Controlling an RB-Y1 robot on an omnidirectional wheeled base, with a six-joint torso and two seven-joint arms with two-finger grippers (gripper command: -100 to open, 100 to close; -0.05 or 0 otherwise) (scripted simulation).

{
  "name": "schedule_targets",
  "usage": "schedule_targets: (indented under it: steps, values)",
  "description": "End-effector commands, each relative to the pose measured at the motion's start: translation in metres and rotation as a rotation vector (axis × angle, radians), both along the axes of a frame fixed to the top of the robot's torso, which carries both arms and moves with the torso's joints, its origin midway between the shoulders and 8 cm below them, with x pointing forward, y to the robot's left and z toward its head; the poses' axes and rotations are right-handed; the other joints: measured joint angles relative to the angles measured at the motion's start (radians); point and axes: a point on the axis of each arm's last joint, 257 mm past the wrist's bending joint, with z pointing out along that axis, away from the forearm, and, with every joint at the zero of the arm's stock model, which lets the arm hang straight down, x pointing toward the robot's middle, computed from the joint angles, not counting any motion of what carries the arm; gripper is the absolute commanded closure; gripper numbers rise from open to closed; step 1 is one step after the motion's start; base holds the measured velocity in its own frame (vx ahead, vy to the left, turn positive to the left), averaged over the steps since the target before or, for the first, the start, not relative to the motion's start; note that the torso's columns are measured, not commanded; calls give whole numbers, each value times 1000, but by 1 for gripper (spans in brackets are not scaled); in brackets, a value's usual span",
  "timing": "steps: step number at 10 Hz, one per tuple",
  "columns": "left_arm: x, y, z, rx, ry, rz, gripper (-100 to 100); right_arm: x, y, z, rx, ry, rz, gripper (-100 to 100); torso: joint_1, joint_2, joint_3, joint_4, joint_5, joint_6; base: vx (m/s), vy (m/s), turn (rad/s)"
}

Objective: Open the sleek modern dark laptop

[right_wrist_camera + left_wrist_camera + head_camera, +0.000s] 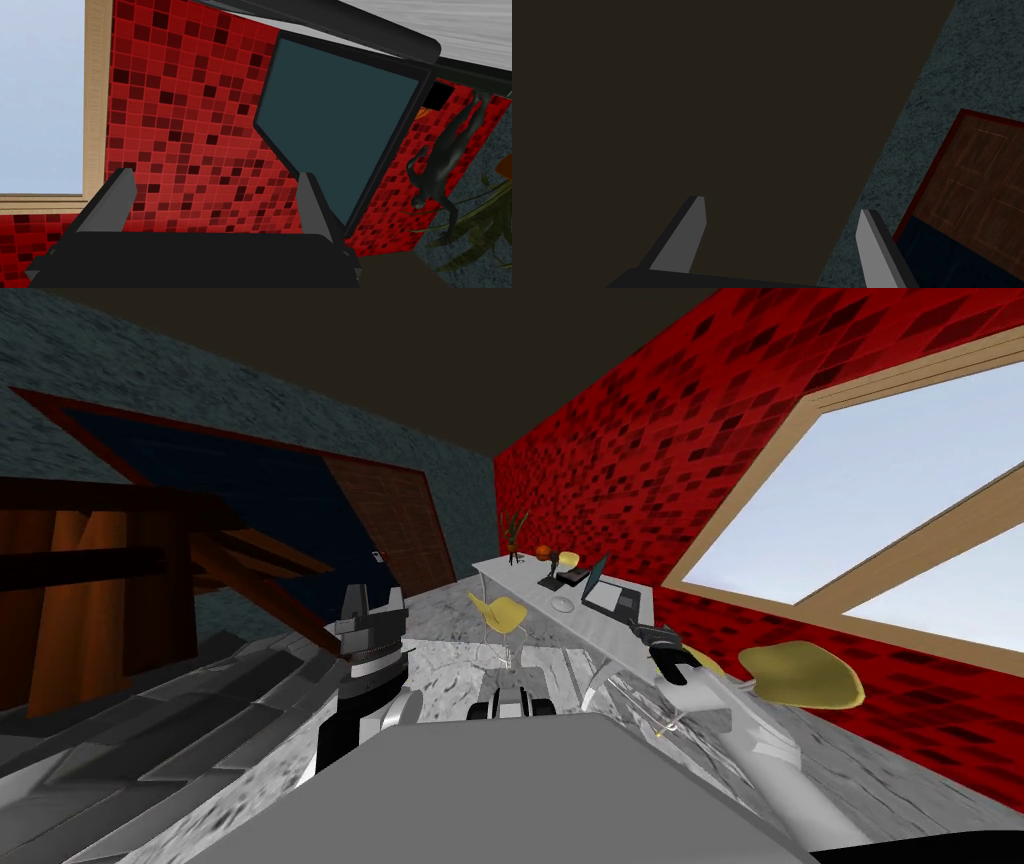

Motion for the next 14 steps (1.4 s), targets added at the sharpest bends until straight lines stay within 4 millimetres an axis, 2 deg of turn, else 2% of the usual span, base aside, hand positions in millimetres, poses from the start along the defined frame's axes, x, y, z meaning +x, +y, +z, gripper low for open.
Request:
schedule_targets:
  steps: [1,2,3,8,14]
  values:
    - [0,0,0,0,0,0,0,-10,-31,7,-77,59,-70,-100,-4,2,1,1,-1,0,63,77,123]
    - [0,0,0,0,0,0,0,-16,-48,11,-118,90,-107,-100,-6,2,1,1,-1,-1,94,94,241]
    - [0,0,0,0,0,0,0,-16,-49,11,-118,90,-109,-100,-3,0,0,0,-1,-1,67,62,85]
    - [0,0,0,0,0,0,0,-42,-116,36,-277,217,-271,-100,0,0,0,0,0,0,102,108,183]
    - [0,0,0,0,0,0,0,-68,-166,67,-404,320,-415,-100,-2,2,1,1,0,0,121,73,141]
